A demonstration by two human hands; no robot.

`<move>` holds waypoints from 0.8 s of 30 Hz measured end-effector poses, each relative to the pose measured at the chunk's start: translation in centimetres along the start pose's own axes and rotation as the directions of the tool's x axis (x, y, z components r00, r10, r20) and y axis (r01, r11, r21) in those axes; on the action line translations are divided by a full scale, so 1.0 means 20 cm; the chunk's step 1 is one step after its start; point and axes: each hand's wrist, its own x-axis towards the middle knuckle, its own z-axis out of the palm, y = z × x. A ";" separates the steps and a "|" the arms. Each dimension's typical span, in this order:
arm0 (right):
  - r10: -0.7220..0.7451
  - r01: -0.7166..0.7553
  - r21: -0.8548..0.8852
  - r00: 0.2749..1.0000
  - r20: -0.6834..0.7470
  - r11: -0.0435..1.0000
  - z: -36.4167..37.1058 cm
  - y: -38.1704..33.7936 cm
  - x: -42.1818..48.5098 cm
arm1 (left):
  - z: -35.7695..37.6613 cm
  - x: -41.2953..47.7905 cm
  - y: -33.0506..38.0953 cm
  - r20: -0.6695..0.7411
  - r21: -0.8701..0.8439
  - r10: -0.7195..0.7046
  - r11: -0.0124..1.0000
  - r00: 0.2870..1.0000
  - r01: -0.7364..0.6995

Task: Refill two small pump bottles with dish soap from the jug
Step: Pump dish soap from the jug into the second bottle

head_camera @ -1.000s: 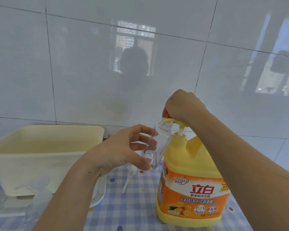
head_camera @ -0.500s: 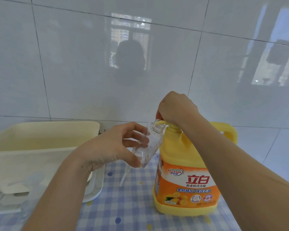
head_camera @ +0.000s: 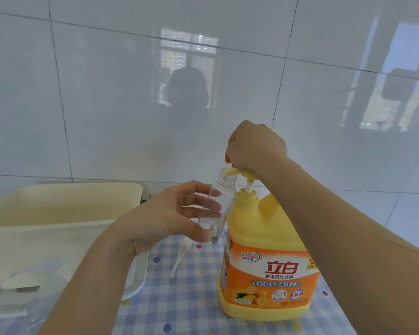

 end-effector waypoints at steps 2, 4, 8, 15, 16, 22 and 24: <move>0.003 -0.003 -0.006 1.000 0.004 1.000 0.01 0.00 0.01 | -0.01 0.00 0.00 -0.002 -0.007 0.006 1.000 1.000 -0.006; 0.013 -0.013 0.006 1.000 0.016 1.000 0.02 0.01 0.01 | -0.01 0.00 0.00 0.000 -0.004 0.012 1.000 1.000 -0.012; 0.020 -0.020 0.018 0.999 0.025 1.000 0.01 0.01 0.01 | -0.02 0.01 0.00 -0.001 0.008 0.007 1.000 1.000 -0.007; 0.035 -0.037 0.038 0.998 0.044 0.999 0.04 0.03 0.00 | -0.03 0.01 -0.02 -0.009 0.011 0.012 1.000 1.000 -0.011; 0.033 -0.034 0.036 0.999 0.043 0.999 0.05 0.03 -0.01 | -0.03 0.01 -0.02 -0.007 0.028 0.016 0.999 1.000 -0.015; 0.030 -0.033 0.043 0.998 0.055 0.999 0.10 0.04 -0.04 | -0.05 0.01 -0.05 0.004 0.129 0.002 0.992 1.000 -0.003; 0.034 -0.036 0.045 0.998 0.050 0.998 0.11 0.04 -0.04 | -0.05 0.02 -0.05 0.013 0.128 0.002 0.992 1.000 -0.004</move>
